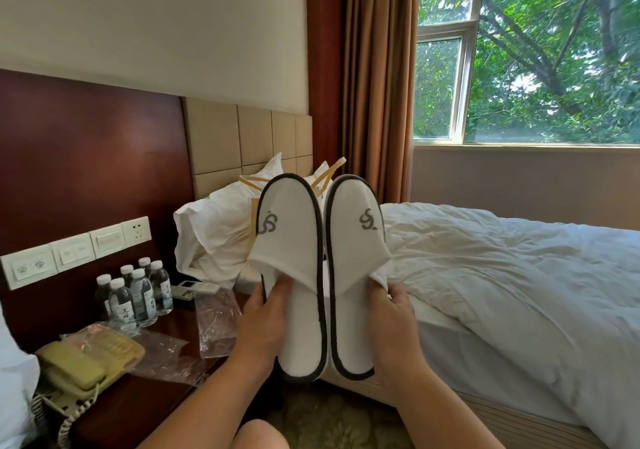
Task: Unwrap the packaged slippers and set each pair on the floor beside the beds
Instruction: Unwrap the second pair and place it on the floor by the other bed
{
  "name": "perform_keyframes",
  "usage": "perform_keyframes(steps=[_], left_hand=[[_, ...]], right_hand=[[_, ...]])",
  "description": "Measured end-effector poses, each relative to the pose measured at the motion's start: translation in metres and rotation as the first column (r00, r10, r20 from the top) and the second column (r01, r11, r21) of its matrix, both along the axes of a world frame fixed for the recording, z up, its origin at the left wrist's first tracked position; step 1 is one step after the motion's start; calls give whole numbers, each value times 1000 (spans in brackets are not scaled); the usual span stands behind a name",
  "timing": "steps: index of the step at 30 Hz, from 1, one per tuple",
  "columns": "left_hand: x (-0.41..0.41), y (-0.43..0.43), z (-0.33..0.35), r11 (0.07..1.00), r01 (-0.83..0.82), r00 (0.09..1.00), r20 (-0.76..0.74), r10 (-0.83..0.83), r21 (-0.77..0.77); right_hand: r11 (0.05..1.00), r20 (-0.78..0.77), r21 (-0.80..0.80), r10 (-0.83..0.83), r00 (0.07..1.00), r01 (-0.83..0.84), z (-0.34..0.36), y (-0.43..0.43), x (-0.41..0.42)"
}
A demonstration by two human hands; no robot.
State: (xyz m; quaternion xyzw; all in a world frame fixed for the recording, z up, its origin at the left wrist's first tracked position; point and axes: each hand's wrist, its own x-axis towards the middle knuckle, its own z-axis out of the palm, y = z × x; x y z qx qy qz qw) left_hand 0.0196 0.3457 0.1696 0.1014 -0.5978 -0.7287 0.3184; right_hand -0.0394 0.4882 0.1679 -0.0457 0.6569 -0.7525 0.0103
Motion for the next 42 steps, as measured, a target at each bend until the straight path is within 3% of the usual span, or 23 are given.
perform_keyframes(steps=[3,7,11,15,19,25,30,35,40,42], left_hand=[[-3,10,3,994,70,997,47,-66,-84],[-14,24,8,967,85,990,129,-55,-241],[-15,33,12,979,-46,995,76,62,-197],[-13,41,13,979,-109,994,-2,110,-175],[-8,46,21,989,-33,999,-47,26,-146],[-8,38,26,975,72,995,-56,-86,-212],[-16,31,34,957,278,959,-75,-272,78],[-18,29,38,968,160,987,-29,-158,194],[-8,32,40,991,105,993,67,-100,-87],[-5,34,44,987,90,991,111,-75,-132]], right_hand=[[997,-3,24,75,997,-75,3,-9,3],[980,-9,-77,185,983,-185,9,-23,11],[994,-19,-105,5,1000,-7,13,-24,12],[983,14,-184,-25,1000,27,21,-22,19],[985,-180,-148,-117,977,91,30,-18,26],[999,-400,-7,-48,915,49,41,-17,27],[996,-392,71,75,917,-51,51,-20,27],[982,-337,93,189,922,-167,55,-18,26],[980,-372,144,182,910,-137,59,-13,24],[975,-394,185,185,900,-119,62,-7,21]])
